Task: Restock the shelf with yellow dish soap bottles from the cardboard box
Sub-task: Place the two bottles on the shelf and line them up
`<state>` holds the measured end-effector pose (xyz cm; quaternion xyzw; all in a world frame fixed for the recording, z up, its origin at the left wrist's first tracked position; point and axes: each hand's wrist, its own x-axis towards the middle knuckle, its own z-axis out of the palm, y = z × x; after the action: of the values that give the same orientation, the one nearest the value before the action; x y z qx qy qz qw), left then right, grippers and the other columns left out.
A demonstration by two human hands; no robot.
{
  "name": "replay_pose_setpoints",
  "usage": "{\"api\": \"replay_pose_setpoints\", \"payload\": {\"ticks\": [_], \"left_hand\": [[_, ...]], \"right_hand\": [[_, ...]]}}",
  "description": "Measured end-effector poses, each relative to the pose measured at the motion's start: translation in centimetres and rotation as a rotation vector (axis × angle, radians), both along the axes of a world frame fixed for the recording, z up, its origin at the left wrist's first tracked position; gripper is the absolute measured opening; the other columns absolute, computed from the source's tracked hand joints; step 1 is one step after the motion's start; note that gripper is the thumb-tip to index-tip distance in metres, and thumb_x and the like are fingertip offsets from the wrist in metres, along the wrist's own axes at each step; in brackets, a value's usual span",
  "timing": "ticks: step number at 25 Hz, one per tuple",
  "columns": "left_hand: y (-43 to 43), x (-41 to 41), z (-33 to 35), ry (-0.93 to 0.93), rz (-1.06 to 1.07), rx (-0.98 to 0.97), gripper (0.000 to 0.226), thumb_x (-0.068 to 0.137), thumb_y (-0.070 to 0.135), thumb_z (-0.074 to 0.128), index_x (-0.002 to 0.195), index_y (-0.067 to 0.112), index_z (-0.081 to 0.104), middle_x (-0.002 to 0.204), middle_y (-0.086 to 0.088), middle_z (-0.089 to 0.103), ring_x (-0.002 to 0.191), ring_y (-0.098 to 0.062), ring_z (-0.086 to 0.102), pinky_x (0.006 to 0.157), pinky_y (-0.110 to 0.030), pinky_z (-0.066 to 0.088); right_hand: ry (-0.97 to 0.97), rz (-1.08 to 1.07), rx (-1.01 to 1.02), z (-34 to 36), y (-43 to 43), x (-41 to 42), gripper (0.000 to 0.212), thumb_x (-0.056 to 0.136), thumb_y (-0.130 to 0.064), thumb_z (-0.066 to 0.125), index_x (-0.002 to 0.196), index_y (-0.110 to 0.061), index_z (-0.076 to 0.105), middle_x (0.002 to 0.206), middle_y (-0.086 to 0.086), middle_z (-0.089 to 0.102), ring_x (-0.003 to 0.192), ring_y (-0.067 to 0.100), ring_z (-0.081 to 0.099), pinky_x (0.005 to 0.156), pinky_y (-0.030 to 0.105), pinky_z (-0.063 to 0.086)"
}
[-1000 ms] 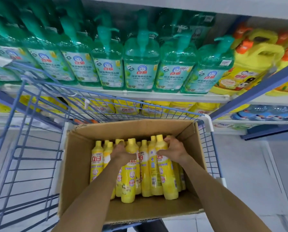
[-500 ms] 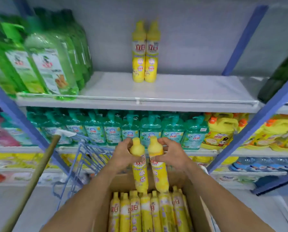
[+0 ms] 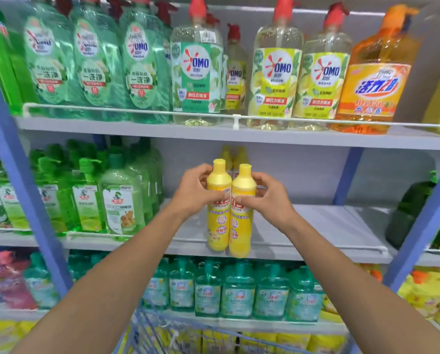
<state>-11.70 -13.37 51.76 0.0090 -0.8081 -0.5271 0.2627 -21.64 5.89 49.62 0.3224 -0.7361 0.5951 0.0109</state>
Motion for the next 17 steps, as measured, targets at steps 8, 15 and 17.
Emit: {"api": "replay_pose_setpoints", "payload": {"ticks": [8, 15, 17], "left_hand": [[-1.5, -7.0, -0.9, -0.037, 0.046, 0.0, 0.055, 0.063, -0.003, 0.091, 0.112, 0.001, 0.065, 0.103, -0.013, 0.074, 0.08, -0.004, 0.07, 0.071, -0.017, 0.056], [-2.2, -9.7, -3.9, -0.048, 0.027, 0.101, 0.058, 0.066, 0.003, 0.091, 0.117, 0.012, 0.065, 0.107, 0.0, 0.075, 0.092, -0.004, 0.07, 0.074, -0.014, 0.055], [-2.1, -9.4, -4.7, -0.039, -0.003, 0.181, 0.061, 0.068, 0.004, 0.09, 0.121, 0.018, 0.062, 0.109, 0.005, 0.074, 0.098, -0.004, 0.07, 0.074, -0.016, 0.056]], "right_hand": [[-0.045, 0.035, -0.049, 0.5, -2.3, -6.8, 0.064, 0.069, -0.008, 0.091, 0.124, -0.013, 0.06, 0.104, -0.005, 0.071, 0.1, 0.024, 0.073, 0.085, 0.043, 0.062], [-0.124, 0.058, -0.074, -2.8, -2.7, -8.5, 0.066, 0.071, -0.005, 0.089, 0.128, -0.014, 0.056, 0.114, -0.002, 0.071, 0.104, 0.018, 0.072, 0.084, 0.034, 0.062], [-0.168, 0.088, -0.116, -3.3, -2.5, -8.1, 0.071, 0.074, -0.005, 0.087, 0.133, -0.017, 0.051, 0.12, -0.004, 0.069, 0.108, 0.012, 0.07, 0.085, 0.027, 0.059]]}}
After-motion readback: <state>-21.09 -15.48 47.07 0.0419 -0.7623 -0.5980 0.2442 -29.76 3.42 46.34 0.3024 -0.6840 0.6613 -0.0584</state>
